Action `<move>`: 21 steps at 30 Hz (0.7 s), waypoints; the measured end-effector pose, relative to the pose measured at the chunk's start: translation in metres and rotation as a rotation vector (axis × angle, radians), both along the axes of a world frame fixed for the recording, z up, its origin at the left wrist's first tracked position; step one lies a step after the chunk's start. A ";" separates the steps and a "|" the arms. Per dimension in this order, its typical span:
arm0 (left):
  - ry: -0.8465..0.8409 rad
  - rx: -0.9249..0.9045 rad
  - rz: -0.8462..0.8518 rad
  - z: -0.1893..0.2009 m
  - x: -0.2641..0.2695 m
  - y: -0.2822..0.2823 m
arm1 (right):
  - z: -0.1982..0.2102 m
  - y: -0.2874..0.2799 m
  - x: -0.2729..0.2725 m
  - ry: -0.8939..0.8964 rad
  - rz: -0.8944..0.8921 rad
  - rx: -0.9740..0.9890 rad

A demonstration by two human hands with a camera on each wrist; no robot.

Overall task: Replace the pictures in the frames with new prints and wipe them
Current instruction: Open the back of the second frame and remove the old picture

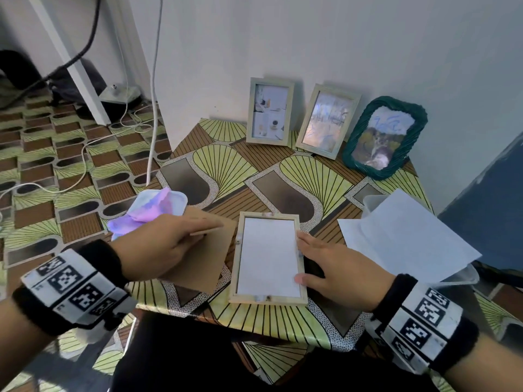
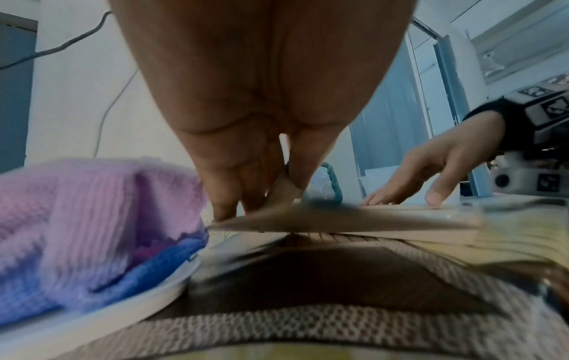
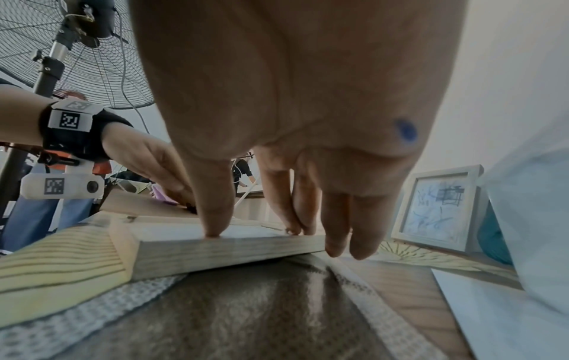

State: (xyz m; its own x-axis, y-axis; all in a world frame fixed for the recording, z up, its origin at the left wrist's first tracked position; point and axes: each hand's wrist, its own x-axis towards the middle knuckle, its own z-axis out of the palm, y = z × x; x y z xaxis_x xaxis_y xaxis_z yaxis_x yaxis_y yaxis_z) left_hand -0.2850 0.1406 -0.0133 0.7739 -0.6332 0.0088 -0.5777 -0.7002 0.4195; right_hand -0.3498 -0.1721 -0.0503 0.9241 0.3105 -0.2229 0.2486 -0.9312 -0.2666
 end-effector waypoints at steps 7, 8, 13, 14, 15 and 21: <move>0.108 0.319 -0.111 -0.027 -0.003 0.009 | 0.002 -0.003 -0.008 -0.003 -0.050 0.018; 0.101 0.415 -0.141 -0.032 -0.004 0.007 | 0.002 -0.004 -0.009 -0.002 -0.052 0.027; 0.037 0.572 -0.190 -0.039 -0.008 -0.005 | 0.001 -0.004 -0.010 -0.009 -0.053 0.055; 0.037 0.563 -0.183 -0.038 -0.007 -0.006 | 0.002 -0.004 -0.009 -0.006 -0.054 0.051; 0.041 0.539 -0.165 -0.037 -0.007 -0.008 | 0.003 -0.003 -0.009 -0.008 -0.055 0.043; -0.052 0.013 0.020 -0.011 0.003 -0.034 | 0.015 0.006 0.001 -0.283 -0.200 0.128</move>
